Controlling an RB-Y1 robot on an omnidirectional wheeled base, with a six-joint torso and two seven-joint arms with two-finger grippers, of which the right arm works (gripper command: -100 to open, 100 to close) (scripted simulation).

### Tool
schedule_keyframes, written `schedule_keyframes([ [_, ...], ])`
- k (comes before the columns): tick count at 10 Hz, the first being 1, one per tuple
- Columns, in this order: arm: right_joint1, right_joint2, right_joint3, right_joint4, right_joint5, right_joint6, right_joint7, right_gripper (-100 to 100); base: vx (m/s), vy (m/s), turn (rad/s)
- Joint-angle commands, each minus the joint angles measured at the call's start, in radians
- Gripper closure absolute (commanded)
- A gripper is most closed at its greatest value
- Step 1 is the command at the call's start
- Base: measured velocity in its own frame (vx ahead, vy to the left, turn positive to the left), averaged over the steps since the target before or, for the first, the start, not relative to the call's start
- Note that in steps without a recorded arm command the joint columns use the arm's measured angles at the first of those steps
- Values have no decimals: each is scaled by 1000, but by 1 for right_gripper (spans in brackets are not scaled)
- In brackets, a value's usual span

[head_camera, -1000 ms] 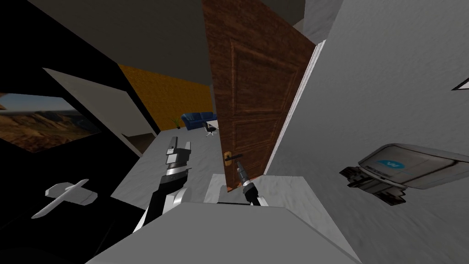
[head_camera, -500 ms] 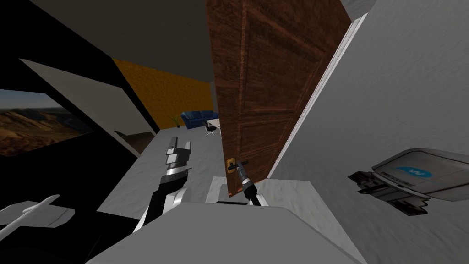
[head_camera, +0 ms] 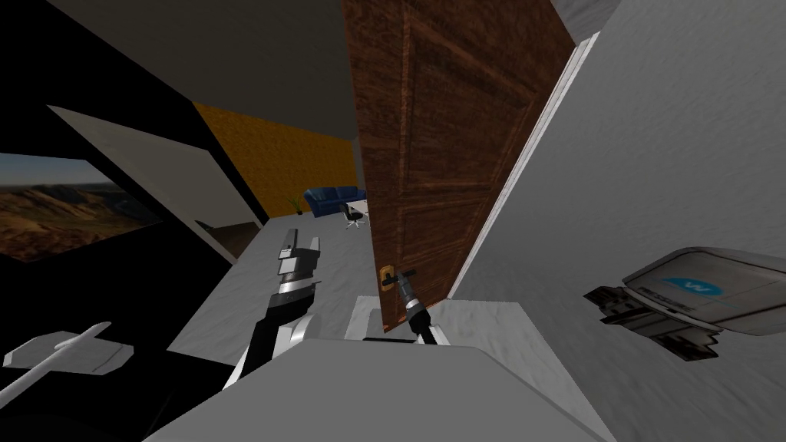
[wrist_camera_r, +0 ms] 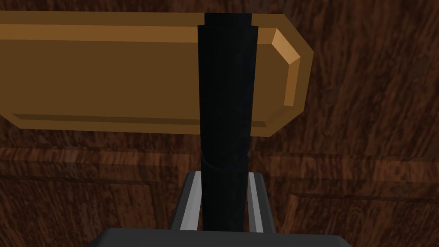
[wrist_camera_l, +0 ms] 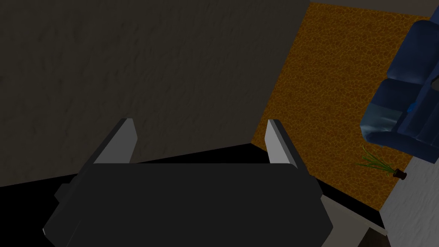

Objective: Push the door open

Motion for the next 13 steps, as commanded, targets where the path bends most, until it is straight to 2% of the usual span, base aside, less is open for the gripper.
schedule_keyframes([
  [1, 0, 0, 0, -1, 0, -1, 1, 100, 0, 0, 0],
  [2, -5, -8, -17, 4, -6, 2, 3, 100, 103, 74, -53],
  [6, -17, -20, -54, 12, -18, 5, 9, 100, 142, 116, -63],
  [13, -43, -24, -131, 28, -45, 12, 23, 100, 124, 129, -77],
])
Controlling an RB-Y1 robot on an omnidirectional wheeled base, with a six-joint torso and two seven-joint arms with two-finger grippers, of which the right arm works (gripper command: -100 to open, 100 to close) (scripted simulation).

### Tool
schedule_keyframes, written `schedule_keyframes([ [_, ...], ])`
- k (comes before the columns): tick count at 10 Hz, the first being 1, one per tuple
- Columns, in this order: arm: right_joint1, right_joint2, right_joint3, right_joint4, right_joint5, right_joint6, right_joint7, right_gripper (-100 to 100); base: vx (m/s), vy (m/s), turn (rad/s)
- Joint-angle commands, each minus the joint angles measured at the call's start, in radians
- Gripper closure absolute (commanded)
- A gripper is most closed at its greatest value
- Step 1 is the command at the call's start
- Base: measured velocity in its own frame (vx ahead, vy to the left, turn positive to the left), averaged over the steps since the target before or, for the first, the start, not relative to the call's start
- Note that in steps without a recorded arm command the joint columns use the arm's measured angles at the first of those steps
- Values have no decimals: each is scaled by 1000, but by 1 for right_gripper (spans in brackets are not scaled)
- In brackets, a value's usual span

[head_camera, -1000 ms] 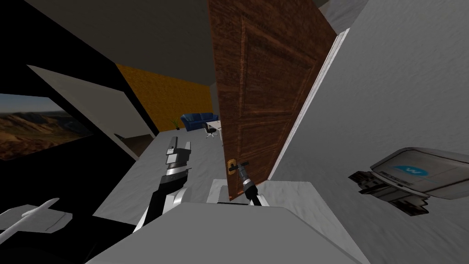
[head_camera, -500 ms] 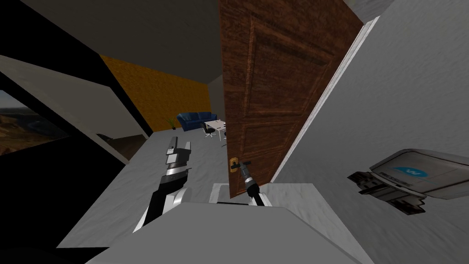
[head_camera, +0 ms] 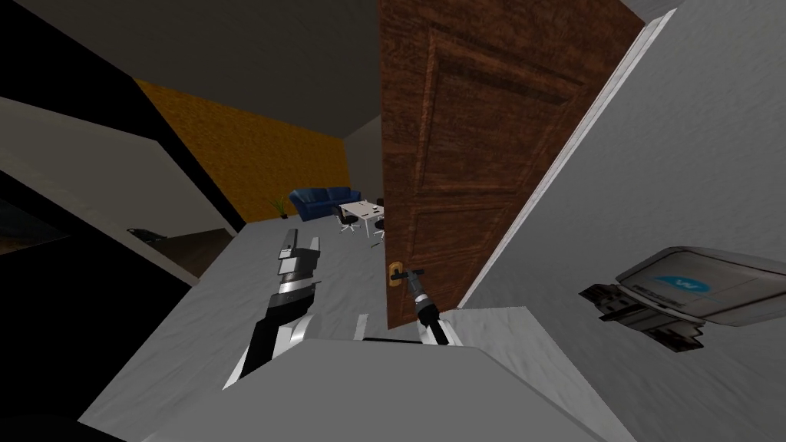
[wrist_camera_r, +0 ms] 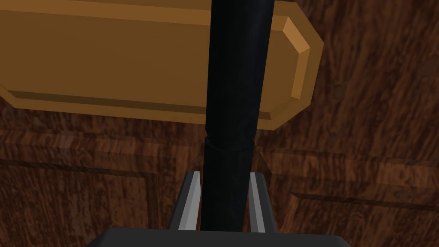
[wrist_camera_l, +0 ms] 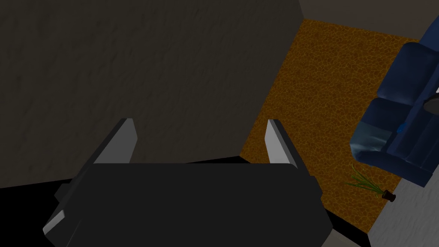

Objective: Push the door open

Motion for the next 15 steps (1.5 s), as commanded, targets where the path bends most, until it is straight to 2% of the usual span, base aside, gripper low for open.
schedule_keyframes([
  [1, -6, 3, -34, 12, -6, -7, 8, 100, 104, 137, -81],
  [7, -25, 16, -91, 24, -26, -2, 18, 100, 90, 101, -65],
  [11, -43, 39, -143, 36, -44, 3, 28, 100, 120, 148, -99],
  [15, -60, 77, -196, 47, -61, 8, 37, 100, 165, 163, -101],
])
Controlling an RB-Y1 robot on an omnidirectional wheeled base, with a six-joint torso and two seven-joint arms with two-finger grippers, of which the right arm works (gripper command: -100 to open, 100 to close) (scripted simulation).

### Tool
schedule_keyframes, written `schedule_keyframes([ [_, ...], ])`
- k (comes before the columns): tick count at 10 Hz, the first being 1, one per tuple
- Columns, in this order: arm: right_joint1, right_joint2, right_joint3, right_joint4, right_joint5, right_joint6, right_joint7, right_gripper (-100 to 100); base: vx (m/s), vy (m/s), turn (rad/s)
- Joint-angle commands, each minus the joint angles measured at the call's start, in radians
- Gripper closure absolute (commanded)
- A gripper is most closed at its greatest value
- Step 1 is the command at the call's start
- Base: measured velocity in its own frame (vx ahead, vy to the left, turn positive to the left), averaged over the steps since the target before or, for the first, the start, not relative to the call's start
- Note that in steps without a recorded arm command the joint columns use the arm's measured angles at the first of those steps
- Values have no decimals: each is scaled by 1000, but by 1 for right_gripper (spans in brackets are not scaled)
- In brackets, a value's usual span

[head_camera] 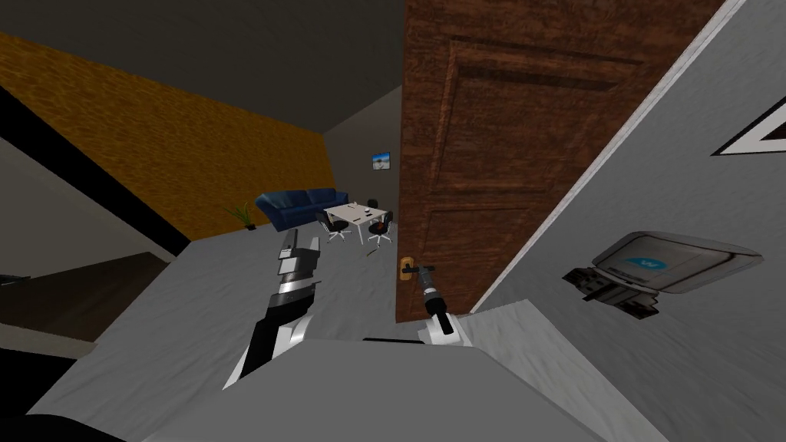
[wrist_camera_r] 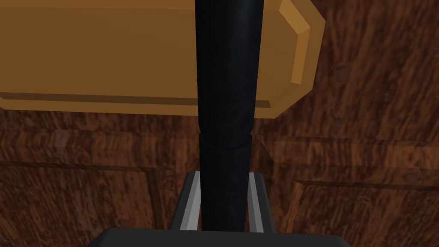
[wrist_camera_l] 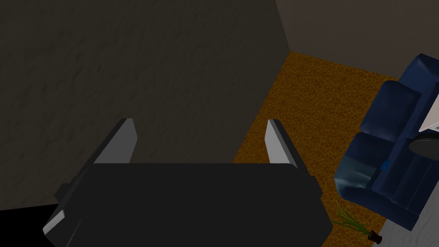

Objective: Push the door open

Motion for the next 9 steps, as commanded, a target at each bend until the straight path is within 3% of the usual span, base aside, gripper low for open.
schedule_keyframes([
  [1, -8, 15, -15, -3, -7, 3, 1, 100, 157, 154, -77],
  [2, -4, 8, -13, -1, -5, 2, 1, 100, 81, 63, -50],
  [3, -3, -17, -35, -8, -9, 2, 1, 100, 115, 80, -57],
  [5, 0, -32, -54, -11, -13, 2, 2, 100, 191, 126, -84],
  [9, 7, -32, -98, -19, -21, 2, 2, 100, 190, 129, -83],
])
